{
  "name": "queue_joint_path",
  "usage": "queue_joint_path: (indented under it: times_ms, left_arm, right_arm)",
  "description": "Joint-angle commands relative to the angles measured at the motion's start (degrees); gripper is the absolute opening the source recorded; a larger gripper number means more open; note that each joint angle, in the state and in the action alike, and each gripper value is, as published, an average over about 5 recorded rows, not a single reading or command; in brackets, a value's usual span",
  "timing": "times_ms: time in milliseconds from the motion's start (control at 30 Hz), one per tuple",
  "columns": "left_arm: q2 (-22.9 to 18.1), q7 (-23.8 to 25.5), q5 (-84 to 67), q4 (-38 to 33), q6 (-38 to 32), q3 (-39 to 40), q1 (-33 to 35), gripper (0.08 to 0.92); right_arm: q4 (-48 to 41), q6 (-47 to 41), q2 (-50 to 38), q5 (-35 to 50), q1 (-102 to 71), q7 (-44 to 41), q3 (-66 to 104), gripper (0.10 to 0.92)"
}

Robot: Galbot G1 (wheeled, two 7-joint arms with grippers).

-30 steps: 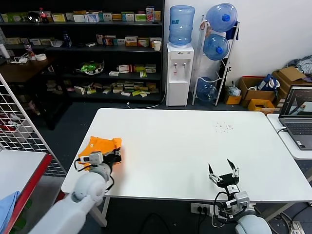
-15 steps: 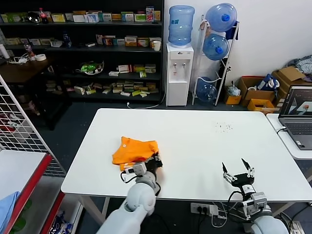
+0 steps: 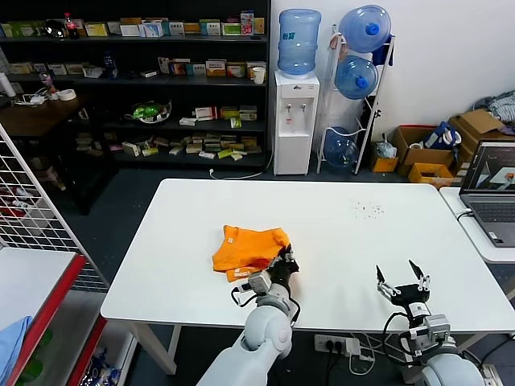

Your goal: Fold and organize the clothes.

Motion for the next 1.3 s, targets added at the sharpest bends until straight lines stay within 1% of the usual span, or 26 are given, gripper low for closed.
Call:
queue_joint_path:
  times_ms: [33,100,133,233,333,433,500,600,667,800,933,1100,1300]
  left_arm:
    - [-3.1,7.4,1.1,-0.3,-7.5,2.3,1.1,0.317]
    - [-1.8,9.4,4.3,-2.3,-8.0,2.9,2.2,0.378]
    - [-0.5,10.6,6.4,-3.4,-8.6,3.1,2.9,0.404]
    - [5.8,14.2,12.8,-7.0,-10.8,2.7,6.3,0.490]
    - [12.9,16.9,17.3,-10.8,-12.9,0.6,10.6,0.577]
    - [19.7,18.1,21.0,-14.6,-15.0,-2.8,14.7,0.664]
    - [23.2,18.3,23.9,-16.5,-16.2,-5.2,17.0,0.724]
    - [26.3,18.1,29.0,-17.4,-18.0,-9.2,19.9,0.794]
    - [27.3,17.6,31.8,-17.0,-18.8,-12.1,21.5,0.815]
    - [28.3,16.6,34.0,-15.5,-19.7,-17.8,23.8,0.822]
    - [28.7,17.3,32.9,-14.0,-19.0,-21.9,24.4,0.823]
    - [27.1,17.3,31.7,-14.2,-16.2,-22.9,23.2,0.823]
    - [24.2,15.7,32.1,-14.0,-14.4,-22.7,22.2,0.823]
  right_arm:
    - [-0.2,-1.2,0.7,0.4,0.4,-0.5,0.6,0.823]
    - [-0.2,-1.8,1.1,0.4,0.6,-1.3,1.0,0.823]
    - [-0.2,-2.1,1.3,0.5,0.7,-2.0,1.5,0.823]
    - [0.0,-3.1,2.4,0.3,0.9,-4.9,3.0,0.823]
    - [0.1,-4.2,4.4,-0.5,1.1,-7.5,4.8,0.823]
    - [0.2,-5.2,6.6,-2.3,1.5,-9.4,6.1,0.823]
    - [0.2,-5.7,8.2,-3.8,1.8,-10.5,6.9,0.823]
    - [0.4,-7.2,10.4,-5.1,2.4,-12.1,8.5,0.823]
    - [0.6,-8.0,11.4,-5.6,2.6,-13.0,9.6,0.823]
    - [1.1,-8.2,12.7,-6.2,2.5,-13.9,11.4,0.823]
    - [1.5,-7.8,12.9,-6.1,1.8,-14.1,12.1,0.823]
    - [1.4,-6.6,12.9,-6.0,1.4,-14.2,12.2,0.823]
    - [1.2,-4.8,13.0,-5.7,1.4,-14.6,11.9,0.823]
